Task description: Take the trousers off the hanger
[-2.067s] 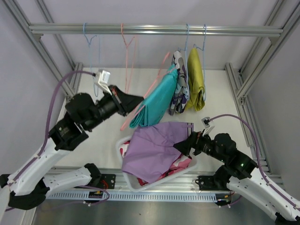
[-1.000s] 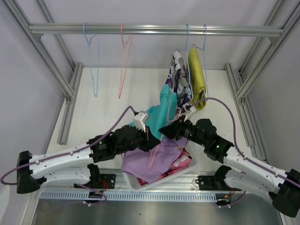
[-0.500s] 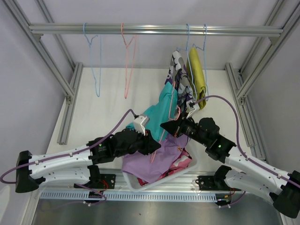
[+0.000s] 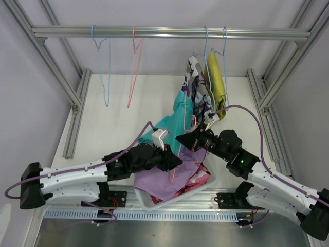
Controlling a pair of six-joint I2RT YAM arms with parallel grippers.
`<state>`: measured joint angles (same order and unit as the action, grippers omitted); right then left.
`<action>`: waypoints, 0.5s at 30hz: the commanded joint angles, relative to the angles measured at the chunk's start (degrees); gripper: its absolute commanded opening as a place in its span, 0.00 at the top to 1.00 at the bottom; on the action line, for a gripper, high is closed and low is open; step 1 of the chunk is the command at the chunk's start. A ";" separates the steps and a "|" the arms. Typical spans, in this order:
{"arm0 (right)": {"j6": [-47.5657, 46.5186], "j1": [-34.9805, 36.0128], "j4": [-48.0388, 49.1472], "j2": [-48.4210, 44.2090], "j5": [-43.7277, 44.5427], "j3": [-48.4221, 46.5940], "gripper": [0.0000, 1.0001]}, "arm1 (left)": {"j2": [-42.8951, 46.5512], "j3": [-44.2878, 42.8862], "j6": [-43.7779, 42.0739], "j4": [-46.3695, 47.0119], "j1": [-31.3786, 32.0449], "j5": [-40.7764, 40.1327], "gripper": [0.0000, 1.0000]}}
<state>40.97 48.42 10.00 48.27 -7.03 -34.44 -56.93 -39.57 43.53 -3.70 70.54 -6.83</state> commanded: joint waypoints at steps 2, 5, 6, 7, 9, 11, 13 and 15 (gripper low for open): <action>-0.01 -0.08 3.45 -1.16 0.26 -2.74 1.00 | -1.25 1.77 1.29 9.76 0.74 5.59 0.82; 0.25 -0.08 3.80 -1.34 0.00 -2.65 1.00 | -2.66 2.04 2.17 11.96 0.74 6.39 0.83; 0.42 -0.17 3.80 -1.51 0.00 -2.57 1.00 | -3.01 2.04 2.35 11.97 0.74 6.39 0.82; 0.51 -0.17 3.80 -1.60 -0.09 -2.57 1.00 | -3.36 2.04 2.44 12.05 0.74 6.39 0.75; 0.60 -0.35 3.71 -1.78 -0.35 -2.57 1.00 | -3.72 2.31 2.53 12.14 0.82 6.39 0.68; 0.69 -0.26 3.45 -2.21 -0.18 -2.57 1.00 | -3.89 2.48 2.44 11.88 1.09 5.87 0.65; 0.78 -0.26 3.36 -2.83 0.26 -2.39 1.00 | -4.07 2.57 2.35 11.44 1.52 4.99 0.68; 0.69 -0.35 3.01 -3.01 0.43 -2.48 1.00 | -4.07 2.66 2.35 10.91 1.70 4.55 0.76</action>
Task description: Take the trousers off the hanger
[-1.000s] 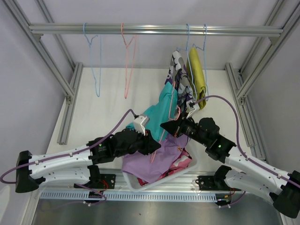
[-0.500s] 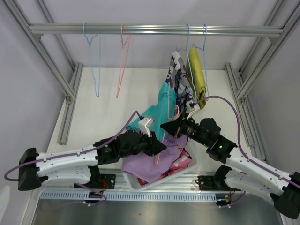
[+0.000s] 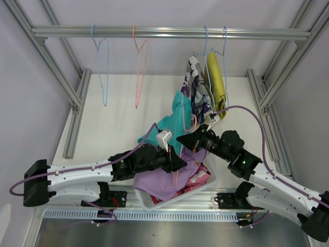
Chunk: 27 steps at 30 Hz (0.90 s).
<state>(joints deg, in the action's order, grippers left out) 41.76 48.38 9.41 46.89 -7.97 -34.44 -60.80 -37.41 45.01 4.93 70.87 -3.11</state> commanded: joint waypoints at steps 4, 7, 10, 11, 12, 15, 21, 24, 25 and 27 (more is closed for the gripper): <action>-0.01 -0.39 3.25 -1.81 1.38 -2.48 1.00 | 0.32 0.67 1.04 1.22 1.90 0.04 0.99; 0.08 -0.31 3.42 -1.81 1.46 -2.22 1.00 | 1.55 0.84 1.13 1.40 2.17 -0.05 0.99; 0.17 -0.39 3.16 -1.54 1.55 -2.21 0.85 | 3.30 0.41 0.87 0.61 2.25 -1.27 1.00; 0.08 -0.31 2.90 -1.72 1.46 -2.39 0.75 | 3.66 -0.20 0.60 0.26 2.25 -2.85 1.00; -0.10 -0.39 2.55 -1.98 1.46 -2.56 0.62 | 4.01 -0.82 0.51 -2.01 2.25 -3.73 1.00; -1.15 -0.39 -0.70 -3.82 1.55 -3.62 0.27 | 4.89 -4.85 -0.72 -10.24 2.25 -7.95 0.99; -4.40 -0.30 -13.70 -12.06 1.38 -7.31 0.15 | 6.48 -15.74 -4.31 -21.09 2.17 -14.28 1.00; -5.98 -0.22 -19.23 -15.51 2.16 -8.19 0.13 | 6.57 -20.57 -7.91 -25.39 1.47 -16.65 1.00; -6.25 -0.22 -20.21 -17.34 2.69 -8.28 0.12 | 6.39 -23.04 -8.62 -26.54 0.94 -16.83 0.99; -7.13 -0.22 -22.67 -18.76 4.71 -8.10 0.11 | 5.61 -26.81 -10.55 -29.44 -1.16 -16.66 1.00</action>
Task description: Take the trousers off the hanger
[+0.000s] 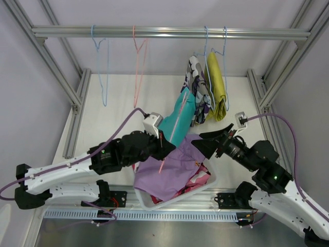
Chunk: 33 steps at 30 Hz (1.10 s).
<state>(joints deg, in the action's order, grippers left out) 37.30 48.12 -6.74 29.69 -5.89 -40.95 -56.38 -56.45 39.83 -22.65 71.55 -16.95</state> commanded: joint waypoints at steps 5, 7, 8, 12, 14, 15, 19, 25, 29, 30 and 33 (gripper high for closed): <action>-3.64 0.13 -7.50 -1.31 2.99 -1.06 0.11 | -0.57 -17.28 -10.73 -4.33 -6.24 -1.33 1.00; -4.34 0.22 -7.06 -0.08 4.30 -1.15 0.11 | -2.14 -19.04 -12.93 -5.03 -8.78 -1.07 0.99; -4.69 0.40 -7.06 1.93 5.18 -1.76 0.11 | -2.76 -21.75 -13.20 -5.90 -10.97 -0.72 0.99; -7.67 1.54 -8.46 9.49 10.88 -5.70 0.11 | -3.91 -24.50 -14.87 -6.00 -15.56 -0.45 1.00; -10.48 3.37 -9.16 13.27 13.17 -8.26 0.11 | -3.48 -24.59 -15.49 -5.39 -17.40 -1.32 1.00; -11.36 4.43 -10.04 16.94 14.75 -11.23 0.11 | -3.30 -24.50 -15.84 -4.95 -17.93 -2.11 1.00; -15.76 8.65 -11.27 25.84 24.94 -19.66 0.10 | -0.93 -21.97 -14.79 -3.29 -20.74 -7.30 0.99; -18.22 12.08 -10.13 39.18 28.83 -29.09 0.10 | 3.99 -13.89 -9.69 -1.96 -25.75 -7.04 1.00; -18.66 12.26 -8.03 45.35 31.02 -32.08 0.10 | 5.14 -12.20 -9.86 -1.34 -26.02 -8.01 1.00; -19.19 12.18 -6.46 46.24 31.20 -32.09 0.10 | 5.14 -12.02 -9.95 -1.25 -26.02 -8.10 0.99; -19.28 10.69 -4.42 50.36 27.45 -32.79 0.10 | 4.53 -11.58 -9.95 -1.16 -26.02 -7.22 0.99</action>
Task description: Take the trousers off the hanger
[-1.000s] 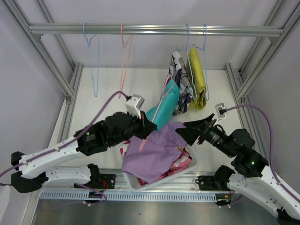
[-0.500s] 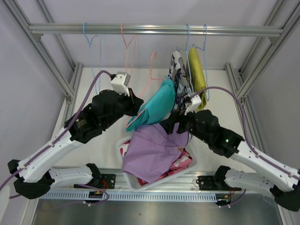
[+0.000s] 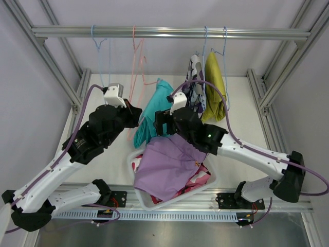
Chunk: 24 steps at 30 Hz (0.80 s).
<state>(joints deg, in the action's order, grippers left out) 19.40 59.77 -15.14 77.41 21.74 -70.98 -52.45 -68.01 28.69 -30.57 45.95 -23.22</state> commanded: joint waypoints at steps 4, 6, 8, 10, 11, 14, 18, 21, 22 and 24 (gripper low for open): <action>-2.26 -1.50 4.41 6.96 -1.87 -4.34 0.09 | -0.90 -0.02 1.20 6.31 -0.34 -0.42 1.00; -2.70 -1.50 4.94 8.46 -2.49 -4.69 0.09 | -1.61 0.24 1.28 6.31 -0.34 -0.24 1.00; -3.05 -1.58 5.03 9.25 -2.05 -5.04 0.09 | -2.22 0.51 1.20 6.57 -0.34 -0.42 1.00; -3.40 -1.85 5.29 9.69 -2.14 -5.57 0.09 | -2.66 0.42 1.20 6.31 -0.34 -0.51 0.99; -3.49 -2.11 5.12 9.95 -2.14 -5.83 0.09 | -3.01 0.25 1.11 6.22 -0.34 -0.68 1.00; -4.01 -2.29 5.12 11.01 -2.05 -6.80 0.09 | -3.28 0.42 1.11 6.22 -0.34 -0.42 1.00; -4.81 -2.99 5.03 12.24 -1.26 -7.94 0.09 | -3.10 0.33 1.02 6.22 -0.34 0.19 0.99; -5.68 -3.34 5.29 13.29 0.14 -8.30 0.08 | -3.01 0.33 0.93 6.22 -0.34 0.28 0.99; -5.69 -3.69 5.38 13.73 0.58 -8.30 0.08 | -3.01 0.33 0.76 6.31 -0.34 0.37 0.99; -6.39 -4.22 5.38 14.09 1.37 -8.38 0.08 | -3.10 0.16 0.84 6.22 -0.34 0.72 0.99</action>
<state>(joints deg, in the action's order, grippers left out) 14.83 56.55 -11.68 90.37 20.16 -77.17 -56.14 -67.24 29.06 -28.42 45.98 -23.16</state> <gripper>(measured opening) 0.916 0.036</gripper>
